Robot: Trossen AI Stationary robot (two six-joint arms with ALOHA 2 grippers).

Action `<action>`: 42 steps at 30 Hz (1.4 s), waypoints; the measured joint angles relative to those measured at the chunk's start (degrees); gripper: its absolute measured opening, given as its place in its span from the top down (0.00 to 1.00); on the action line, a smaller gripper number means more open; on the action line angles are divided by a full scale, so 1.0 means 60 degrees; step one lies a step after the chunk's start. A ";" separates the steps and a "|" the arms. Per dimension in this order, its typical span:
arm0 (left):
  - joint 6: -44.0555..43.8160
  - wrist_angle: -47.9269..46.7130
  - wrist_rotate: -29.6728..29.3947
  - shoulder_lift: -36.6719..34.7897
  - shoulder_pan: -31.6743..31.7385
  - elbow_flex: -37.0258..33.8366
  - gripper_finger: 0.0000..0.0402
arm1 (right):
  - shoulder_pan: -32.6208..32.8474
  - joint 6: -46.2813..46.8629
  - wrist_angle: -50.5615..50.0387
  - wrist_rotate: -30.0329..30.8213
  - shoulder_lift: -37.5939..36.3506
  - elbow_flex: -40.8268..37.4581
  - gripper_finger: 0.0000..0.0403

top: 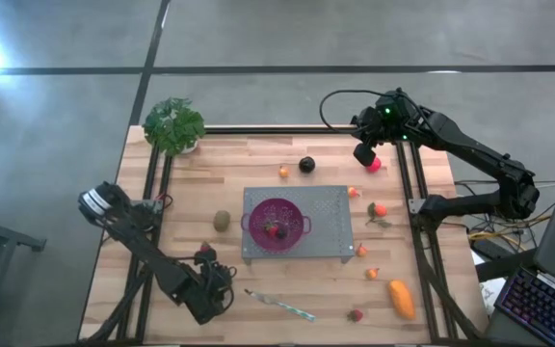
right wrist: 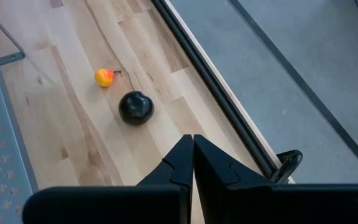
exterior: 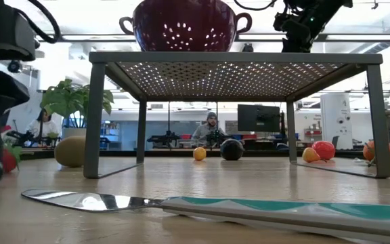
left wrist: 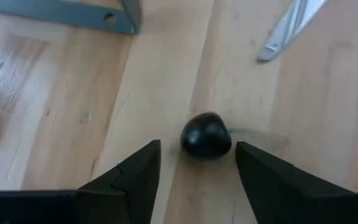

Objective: Pick & Place Fruit
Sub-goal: Put the black cherry into the purple strainer bowl

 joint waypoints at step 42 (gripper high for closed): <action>0.0568 0.0219 -0.0216 -0.0033 0.0069 -0.0109 0.72 | -0.0002 -0.0031 -0.0001 0.0001 -0.0002 0.0000 0.98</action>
